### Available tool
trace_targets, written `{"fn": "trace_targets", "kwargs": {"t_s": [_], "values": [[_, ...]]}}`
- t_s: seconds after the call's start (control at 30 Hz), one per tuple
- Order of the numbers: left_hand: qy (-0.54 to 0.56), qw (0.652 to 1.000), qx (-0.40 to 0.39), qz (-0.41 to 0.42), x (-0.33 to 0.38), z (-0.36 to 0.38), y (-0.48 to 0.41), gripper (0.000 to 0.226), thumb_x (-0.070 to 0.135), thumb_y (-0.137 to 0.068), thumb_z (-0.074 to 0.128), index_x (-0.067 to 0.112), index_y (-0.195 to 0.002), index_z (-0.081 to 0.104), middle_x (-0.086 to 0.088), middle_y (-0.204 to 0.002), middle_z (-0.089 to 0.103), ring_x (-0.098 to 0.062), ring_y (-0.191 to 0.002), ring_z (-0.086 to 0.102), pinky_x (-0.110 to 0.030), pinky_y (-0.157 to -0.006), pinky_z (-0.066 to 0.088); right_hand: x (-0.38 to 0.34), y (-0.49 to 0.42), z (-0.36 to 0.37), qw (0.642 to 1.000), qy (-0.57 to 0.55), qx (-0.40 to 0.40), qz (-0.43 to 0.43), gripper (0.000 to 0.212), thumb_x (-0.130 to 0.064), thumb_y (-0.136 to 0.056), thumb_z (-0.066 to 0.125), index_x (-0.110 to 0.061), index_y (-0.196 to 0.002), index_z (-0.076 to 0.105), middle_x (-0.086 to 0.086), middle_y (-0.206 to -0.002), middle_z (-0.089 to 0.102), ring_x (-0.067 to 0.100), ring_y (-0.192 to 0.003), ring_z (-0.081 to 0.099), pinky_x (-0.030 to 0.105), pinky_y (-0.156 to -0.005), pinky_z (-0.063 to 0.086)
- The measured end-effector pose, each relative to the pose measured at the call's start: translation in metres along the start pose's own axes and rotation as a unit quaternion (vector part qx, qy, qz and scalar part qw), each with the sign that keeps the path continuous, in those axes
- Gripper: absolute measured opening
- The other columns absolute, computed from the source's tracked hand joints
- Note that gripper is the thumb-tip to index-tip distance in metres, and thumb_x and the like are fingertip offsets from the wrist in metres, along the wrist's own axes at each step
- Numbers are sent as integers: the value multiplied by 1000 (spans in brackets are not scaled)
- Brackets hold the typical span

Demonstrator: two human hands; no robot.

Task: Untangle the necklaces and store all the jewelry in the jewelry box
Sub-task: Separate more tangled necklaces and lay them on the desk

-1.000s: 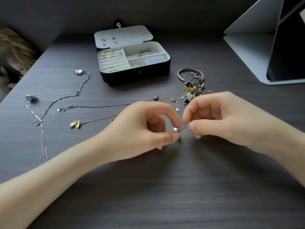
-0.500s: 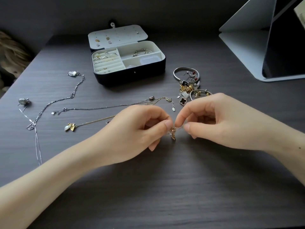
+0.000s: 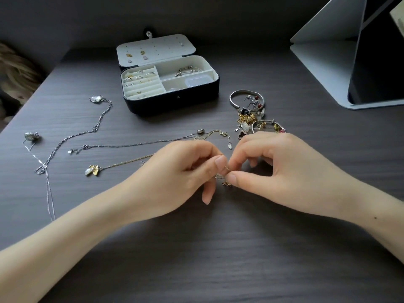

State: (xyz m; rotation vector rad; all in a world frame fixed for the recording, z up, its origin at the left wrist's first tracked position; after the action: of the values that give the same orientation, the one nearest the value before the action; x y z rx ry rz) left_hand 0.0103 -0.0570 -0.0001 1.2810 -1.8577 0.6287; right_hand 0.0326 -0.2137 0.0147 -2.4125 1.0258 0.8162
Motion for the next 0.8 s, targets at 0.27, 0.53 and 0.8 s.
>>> {"fn": "trace_targets", "kwargs": {"t_s": [0.27, 0.53, 0.8], "values": [[99, 995, -10, -3, -4, -2, 0, 31, 52, -78, 48, 23, -85, 58, 4, -56, 50, -17, -54, 41, -34, -58, 33, 4, -2, -9, 992, -113, -39, 46, 10, -33, -71, 64, -25, -67, 67, -5, -54, 47, 3, -50, 38, 14, -49, 31], [148, 988, -29, -33, -2, -3, 0, 8, 26, -72, 63, 20, -77, 64, 3, -57, 49, -15, -54, 37, -22, -48, 29, 7, -3, -9, 981, -174, -48, 70, 9, -30, -70, 65, -23, -73, 70, -1, -62, 57, 15, -60, 47, 31, -58, 39], [154, 987, -29, -44, -2, -3, 0, 10, 27, -70, 66, 19, -75, 66, -2, -55, 49, -14, -47, 36, -21, -44, 28, 7, -4, -8, 979, -182, -50, 77, 8, -31, -68, 66, -25, -72, 69, 1, -64, 60, 13, -61, 50, 33, -62, 42]]}}
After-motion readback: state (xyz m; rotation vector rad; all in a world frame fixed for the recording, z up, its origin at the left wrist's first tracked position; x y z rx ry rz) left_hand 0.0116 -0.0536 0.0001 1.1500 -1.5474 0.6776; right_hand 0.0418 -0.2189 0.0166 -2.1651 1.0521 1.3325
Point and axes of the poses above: each hand's wrist, its own y-axis away from the middle knuckle, its own z-axis out of the palm, x = y × z, the point moved 3 cm from there along -y, towards the middle knuckle
